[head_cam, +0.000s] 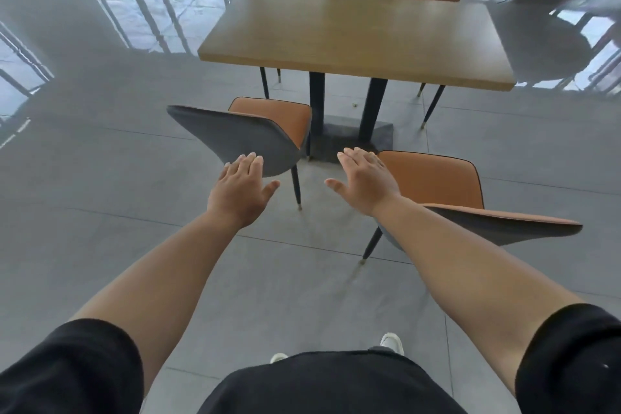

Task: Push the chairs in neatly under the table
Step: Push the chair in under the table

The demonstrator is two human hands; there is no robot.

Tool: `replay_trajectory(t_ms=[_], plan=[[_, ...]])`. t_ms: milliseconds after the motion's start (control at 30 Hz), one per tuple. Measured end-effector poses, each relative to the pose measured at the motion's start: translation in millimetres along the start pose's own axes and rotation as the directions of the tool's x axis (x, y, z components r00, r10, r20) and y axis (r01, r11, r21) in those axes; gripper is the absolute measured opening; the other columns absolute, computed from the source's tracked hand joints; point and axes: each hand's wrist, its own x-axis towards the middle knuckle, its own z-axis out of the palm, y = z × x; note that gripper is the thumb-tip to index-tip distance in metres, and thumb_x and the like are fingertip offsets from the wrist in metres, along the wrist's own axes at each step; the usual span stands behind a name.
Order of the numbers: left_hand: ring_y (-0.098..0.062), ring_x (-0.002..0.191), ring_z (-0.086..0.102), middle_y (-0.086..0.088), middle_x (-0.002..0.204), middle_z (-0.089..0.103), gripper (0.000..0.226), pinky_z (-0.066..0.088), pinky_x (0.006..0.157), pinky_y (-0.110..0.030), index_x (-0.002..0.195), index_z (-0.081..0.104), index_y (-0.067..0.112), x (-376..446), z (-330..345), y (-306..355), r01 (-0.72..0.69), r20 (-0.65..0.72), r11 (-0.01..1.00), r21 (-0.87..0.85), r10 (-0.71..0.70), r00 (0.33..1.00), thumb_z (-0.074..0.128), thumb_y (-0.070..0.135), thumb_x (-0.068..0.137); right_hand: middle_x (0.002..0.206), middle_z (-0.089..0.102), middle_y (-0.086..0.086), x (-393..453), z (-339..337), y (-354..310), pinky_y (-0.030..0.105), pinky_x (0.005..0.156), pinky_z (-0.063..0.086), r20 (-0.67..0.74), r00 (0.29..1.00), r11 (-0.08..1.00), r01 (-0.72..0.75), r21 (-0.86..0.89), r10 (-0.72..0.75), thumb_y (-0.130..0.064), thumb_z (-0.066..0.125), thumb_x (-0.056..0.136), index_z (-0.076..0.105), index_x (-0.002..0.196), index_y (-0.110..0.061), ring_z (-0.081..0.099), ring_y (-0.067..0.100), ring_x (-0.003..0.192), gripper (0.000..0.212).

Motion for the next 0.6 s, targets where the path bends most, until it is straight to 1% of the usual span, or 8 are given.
replay_trajectory(t_ms=[133,300,433,600], plan=[[-0.029,0.143,0.022,-0.014,0.153,0.031,0.067,0.017,0.117,-0.045,0.145,0.028,0.006,4.9,-6.4,-45.7,0.027,-0.019,0.999,-0.031,-0.028,0.999,0.034,0.053,0.097,0.152,0.034,0.011,35.0,4.2,-36.8,0.043,0.117,0.017,0.013,1.0,1.0,0.008,-0.012,-0.007,-0.057,0.038,0.095,0.032,0.146,-0.009,0.023,0.026,0.142,0.071],[-0.028,0.144,0.021,-0.014,0.153,0.031,0.067,0.017,0.117,-0.045,0.145,0.029,0.006,21.2,-4.6,-89.2,0.058,-0.015,0.997,-0.046,-0.059,0.998,0.036,0.051,0.097,0.152,0.035,0.01,84.1,12.7,-58.9,0.043,0.117,0.019,0.02,0.999,0.999,0.029,-0.034,-0.028,-0.058,0.039,0.094,0.034,0.145,-0.01,0.024,0.026,0.142,0.07],[-0.028,0.144,0.021,-0.014,0.153,0.03,0.068,0.016,0.118,-0.044,0.146,0.028,0.005,51.9,-6.8,-121.4,0.08,-0.039,0.996,-0.046,-0.082,0.996,0.034,0.052,0.097,0.152,0.035,0.009,133.0,27.4,-69.3,0.043,0.117,0.018,0.037,0.998,0.998,0.042,-0.035,-0.041,-0.061,0.037,0.093,0.034,0.146,-0.011,0.024,0.026,0.142,0.073],[-0.028,0.144,0.019,-0.014,0.154,0.029,0.068,0.015,0.118,-0.044,0.147,0.026,0.005,100.5,-13.1,-156.5,0.111,-0.034,0.993,-0.036,-0.112,0.993,0.035,0.051,0.097,0.152,0.035,0.01,197.8,41.6,-78.0,0.043,0.117,0.018,0.06,0.995,0.996,0.081,-0.037,-0.079,-0.061,0.037,0.093,0.034,0.145,-0.01,0.026,0.027,0.142,0.074]])
